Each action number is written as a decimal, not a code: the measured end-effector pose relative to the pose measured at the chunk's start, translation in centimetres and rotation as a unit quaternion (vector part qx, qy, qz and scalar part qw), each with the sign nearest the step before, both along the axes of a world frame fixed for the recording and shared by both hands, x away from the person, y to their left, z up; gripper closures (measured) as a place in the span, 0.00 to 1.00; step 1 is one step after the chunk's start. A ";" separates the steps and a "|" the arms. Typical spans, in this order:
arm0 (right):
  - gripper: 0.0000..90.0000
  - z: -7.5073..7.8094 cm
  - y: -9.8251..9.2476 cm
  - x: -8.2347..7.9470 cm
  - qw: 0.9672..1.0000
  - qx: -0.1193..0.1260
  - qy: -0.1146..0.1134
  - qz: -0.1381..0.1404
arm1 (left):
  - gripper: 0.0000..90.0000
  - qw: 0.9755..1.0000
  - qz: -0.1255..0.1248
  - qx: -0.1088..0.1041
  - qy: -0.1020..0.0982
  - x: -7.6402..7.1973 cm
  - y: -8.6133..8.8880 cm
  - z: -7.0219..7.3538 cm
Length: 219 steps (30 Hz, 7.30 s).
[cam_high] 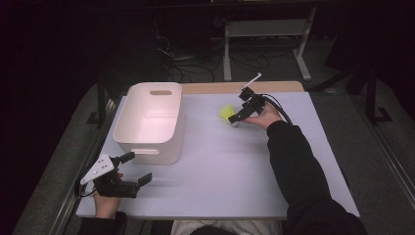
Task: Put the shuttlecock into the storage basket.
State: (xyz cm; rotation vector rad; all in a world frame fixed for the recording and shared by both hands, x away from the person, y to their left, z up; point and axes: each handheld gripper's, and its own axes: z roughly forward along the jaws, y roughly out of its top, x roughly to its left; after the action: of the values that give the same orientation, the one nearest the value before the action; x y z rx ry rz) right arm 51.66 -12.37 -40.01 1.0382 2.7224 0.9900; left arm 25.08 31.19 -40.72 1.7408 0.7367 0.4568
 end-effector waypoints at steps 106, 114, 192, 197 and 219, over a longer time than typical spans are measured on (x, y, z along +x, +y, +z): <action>0.71 5.9 1.6 -6.1 0.998 0.035 -0.027 0.044 | 0.00 1.000 0.012 -0.006 -0.005 -0.1 0.1 0.1; 0.71 7.2 1.6 -6.9 0.997 0.046 -0.035 0.059 | 0.00 1.000 0.013 -0.006 -0.004 -0.1 0.0 0.0; 0.71 14.5 12.9 -8.8 0.981 0.030 -0.080 0.173 | 0.00 1.000 0.009 -0.003 -0.003 -0.1 0.0 0.0; 0.71 14.7 13.6 -8.7 0.981 0.030 -0.081 0.176 | 0.00 1.000 0.008 -0.001 -0.004 -0.1 0.1 0.0; 0.71 14.0 16.6 -8.8 0.976 0.041 -0.077 0.201 | 0.00 1.000 0.011 -0.002 -0.003 -0.1 0.1 0.0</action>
State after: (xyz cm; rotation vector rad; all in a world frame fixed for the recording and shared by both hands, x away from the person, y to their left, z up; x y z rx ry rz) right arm 42.88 4.20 -26.06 0.3979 2.8360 1.1863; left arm 25.02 31.24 -40.68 1.7285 0.7523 0.4735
